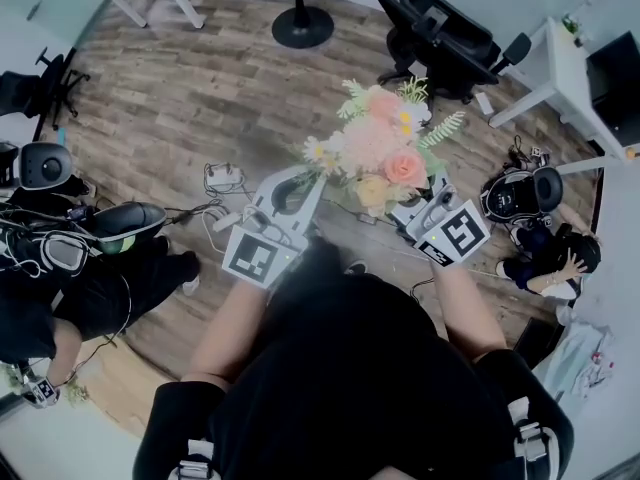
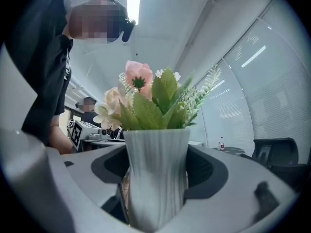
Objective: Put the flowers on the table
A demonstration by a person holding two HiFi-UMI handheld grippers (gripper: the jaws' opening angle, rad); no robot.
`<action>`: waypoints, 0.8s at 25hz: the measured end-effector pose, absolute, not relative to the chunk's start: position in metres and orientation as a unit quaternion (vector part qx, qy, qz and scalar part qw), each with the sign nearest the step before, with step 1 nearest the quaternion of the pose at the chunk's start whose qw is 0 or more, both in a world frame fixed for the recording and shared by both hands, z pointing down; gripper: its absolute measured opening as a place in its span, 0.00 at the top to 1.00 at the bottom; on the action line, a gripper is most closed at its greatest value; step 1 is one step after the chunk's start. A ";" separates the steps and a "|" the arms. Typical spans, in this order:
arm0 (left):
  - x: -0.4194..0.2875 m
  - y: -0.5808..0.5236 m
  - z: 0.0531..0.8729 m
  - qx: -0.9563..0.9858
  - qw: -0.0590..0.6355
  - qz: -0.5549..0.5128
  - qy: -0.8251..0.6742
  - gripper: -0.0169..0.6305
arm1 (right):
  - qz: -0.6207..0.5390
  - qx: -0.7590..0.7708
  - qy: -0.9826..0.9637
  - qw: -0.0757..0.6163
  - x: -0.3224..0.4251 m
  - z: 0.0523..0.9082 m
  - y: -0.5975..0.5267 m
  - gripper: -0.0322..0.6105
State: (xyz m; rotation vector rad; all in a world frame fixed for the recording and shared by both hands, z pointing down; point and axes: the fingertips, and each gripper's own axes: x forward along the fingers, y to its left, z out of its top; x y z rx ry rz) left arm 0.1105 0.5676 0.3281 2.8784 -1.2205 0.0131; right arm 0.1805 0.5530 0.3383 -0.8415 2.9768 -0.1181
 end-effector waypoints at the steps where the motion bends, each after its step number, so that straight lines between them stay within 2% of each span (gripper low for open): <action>1: 0.106 0.561 0.328 0.921 0.008 0.004 -0.390 0.95 | -0.038 -0.272 0.961 0.022 0.176 0.338 0.547 0.40; 20: 0.031 0.487 0.334 0.929 0.010 0.003 -0.370 0.95 | -0.049 -0.292 0.955 0.026 0.103 0.340 0.469 0.41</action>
